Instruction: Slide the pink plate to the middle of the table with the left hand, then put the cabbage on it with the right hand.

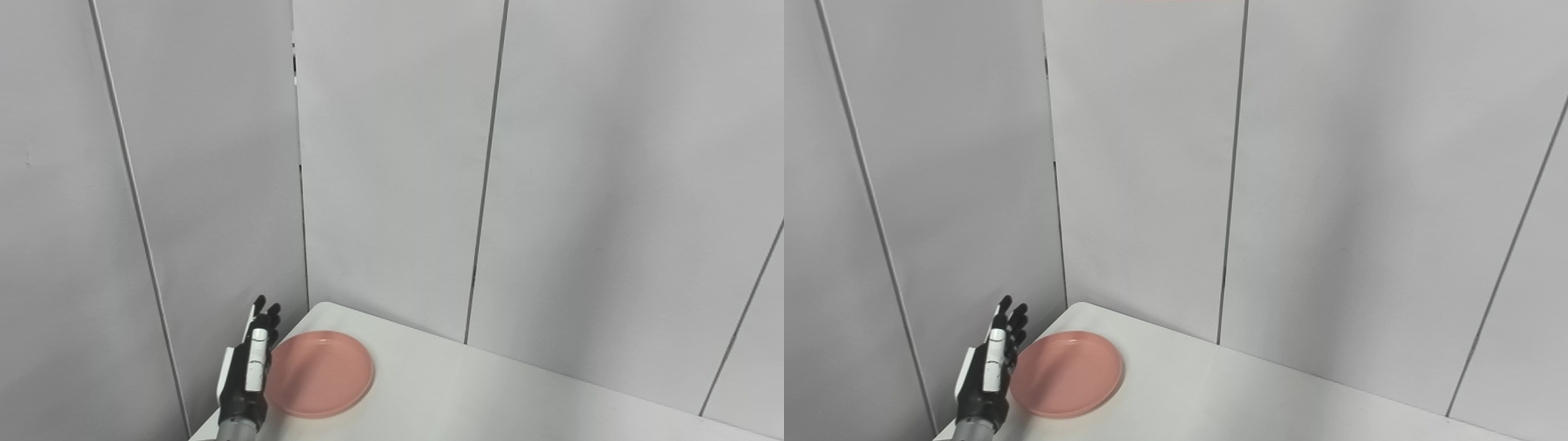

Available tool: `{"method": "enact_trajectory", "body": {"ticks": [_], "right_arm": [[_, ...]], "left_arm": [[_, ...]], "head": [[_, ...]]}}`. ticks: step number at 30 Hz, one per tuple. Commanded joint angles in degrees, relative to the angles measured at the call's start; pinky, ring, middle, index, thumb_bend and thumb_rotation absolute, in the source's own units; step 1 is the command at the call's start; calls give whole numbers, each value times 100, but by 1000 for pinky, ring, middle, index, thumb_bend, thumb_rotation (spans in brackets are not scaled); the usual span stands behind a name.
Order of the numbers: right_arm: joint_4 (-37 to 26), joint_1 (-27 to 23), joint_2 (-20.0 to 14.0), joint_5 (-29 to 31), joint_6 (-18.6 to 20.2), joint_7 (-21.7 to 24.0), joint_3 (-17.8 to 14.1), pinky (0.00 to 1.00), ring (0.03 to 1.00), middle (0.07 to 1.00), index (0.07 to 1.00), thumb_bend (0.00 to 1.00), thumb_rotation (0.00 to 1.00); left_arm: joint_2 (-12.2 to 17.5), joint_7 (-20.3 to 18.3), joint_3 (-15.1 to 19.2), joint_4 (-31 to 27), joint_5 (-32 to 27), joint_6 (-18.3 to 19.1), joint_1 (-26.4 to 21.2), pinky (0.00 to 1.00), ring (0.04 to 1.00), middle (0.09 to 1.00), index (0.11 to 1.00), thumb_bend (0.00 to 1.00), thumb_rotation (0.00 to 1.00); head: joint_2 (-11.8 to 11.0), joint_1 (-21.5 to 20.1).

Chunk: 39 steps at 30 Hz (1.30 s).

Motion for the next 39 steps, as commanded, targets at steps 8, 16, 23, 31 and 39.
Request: {"method": "enact_trajectory", "body": {"ticks": [8,16,23,31,39], "right_arm": [[-119,488,84,70,63,142,163,1000,1000,1000,1000,635,881],[-681,742,88,137,420,109,192,1000,1000,1000,1000,636,858],[-876,778,81,217,606,119,186,1000,1000,1000,1000,634,842],[-1097,827,71,291,793,104,169,1000,1000,1000,1000,650,847],[-1238,857,73,521,1064,62,119,1000,1000,1000,1000,684,812]], "left_arm": [[380,77,216,160,-87,-281,-299,915,883,875,893,808,1000],[738,4,199,323,-26,91,-403,889,870,855,862,820,1000],[1179,-184,25,892,-3,226,-606,844,831,818,825,848,1000],[1407,-739,-76,1526,-219,119,-777,782,776,774,780,830,1000],[1341,-1104,-129,2377,-395,-282,-1023,741,756,755,752,855,1000]], "head": [[142,-52],[398,-13],[530,62],[690,88],[803,101]]}}
